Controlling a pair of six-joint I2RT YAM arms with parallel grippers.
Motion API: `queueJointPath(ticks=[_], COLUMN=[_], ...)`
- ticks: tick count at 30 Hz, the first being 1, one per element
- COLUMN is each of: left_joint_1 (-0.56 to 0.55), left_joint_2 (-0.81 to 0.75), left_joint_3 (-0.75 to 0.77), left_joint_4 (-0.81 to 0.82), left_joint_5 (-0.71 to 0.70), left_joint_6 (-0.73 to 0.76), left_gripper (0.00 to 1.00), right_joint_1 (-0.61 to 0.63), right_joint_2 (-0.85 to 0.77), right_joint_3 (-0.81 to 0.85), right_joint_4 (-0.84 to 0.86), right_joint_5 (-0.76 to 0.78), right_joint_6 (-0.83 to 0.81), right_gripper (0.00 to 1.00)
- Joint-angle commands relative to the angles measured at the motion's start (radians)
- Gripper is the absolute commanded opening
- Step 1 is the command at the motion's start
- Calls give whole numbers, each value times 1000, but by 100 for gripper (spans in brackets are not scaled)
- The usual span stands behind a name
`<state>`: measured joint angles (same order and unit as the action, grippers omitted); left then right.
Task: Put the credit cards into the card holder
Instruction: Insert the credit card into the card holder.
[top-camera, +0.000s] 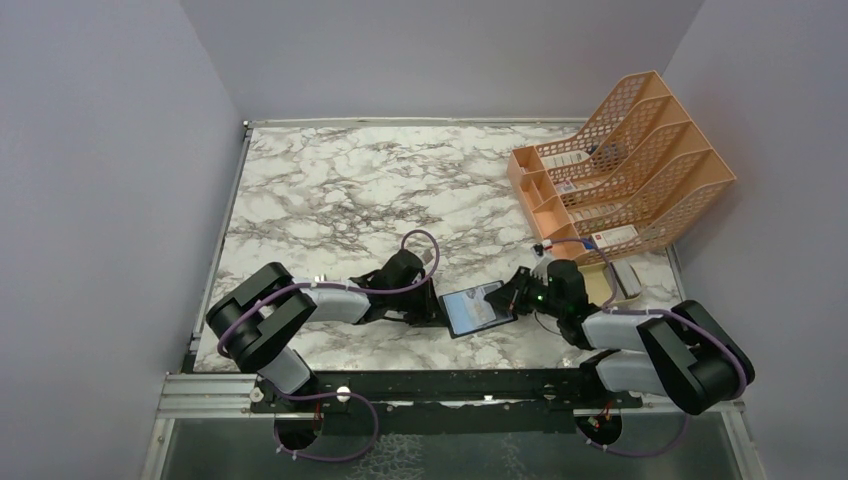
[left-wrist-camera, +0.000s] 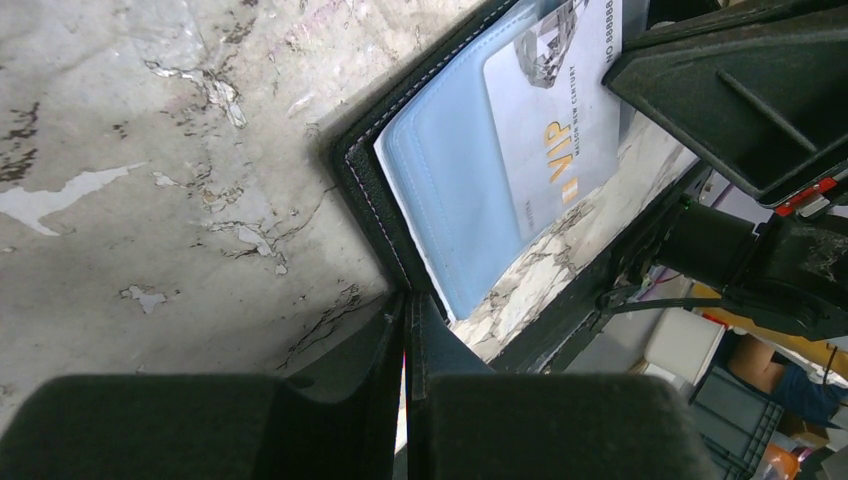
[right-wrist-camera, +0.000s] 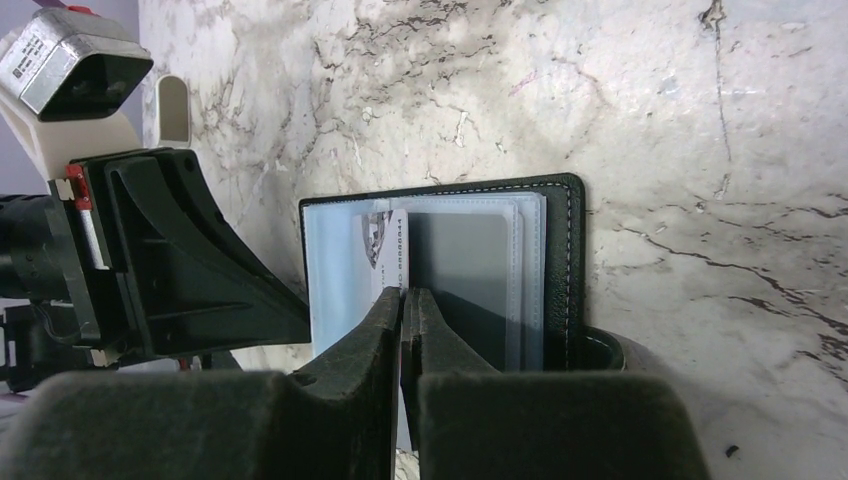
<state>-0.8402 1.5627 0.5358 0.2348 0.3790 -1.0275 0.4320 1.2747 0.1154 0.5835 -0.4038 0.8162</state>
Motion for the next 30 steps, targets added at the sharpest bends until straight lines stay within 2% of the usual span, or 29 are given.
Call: queueJointPath(ticks=[1,5,7,13,21,30], left_joint_1=[-8,-7,-8,-7,-8,1], left_joint_2=[16,8,-2,-8,12,-10], left_joint_3=[6,1,1,7,10,17], left_joint_4=[16,15,12,7,28,-2], left_joint_5=[10,7,5,-12,-8,-27], left_joint_6=[-3,-5,-3,8,10,29], left_gripper=[7,8,8,8,8,8], right_joint_1=[17,17,17,18,26,85], right_joint_2=[17,-46,-98,-170,-125,-51], right_joint_3=[4,70,103,171,175,164], right_joint_4=[-14,-212,-312,-506,-490,-381], right_joint_5=[7,27,47,44,9,-32], right_joint_6=[16,-41,-81,-175,-187,-140], right_gripper=[9,28,35,45,47,47])
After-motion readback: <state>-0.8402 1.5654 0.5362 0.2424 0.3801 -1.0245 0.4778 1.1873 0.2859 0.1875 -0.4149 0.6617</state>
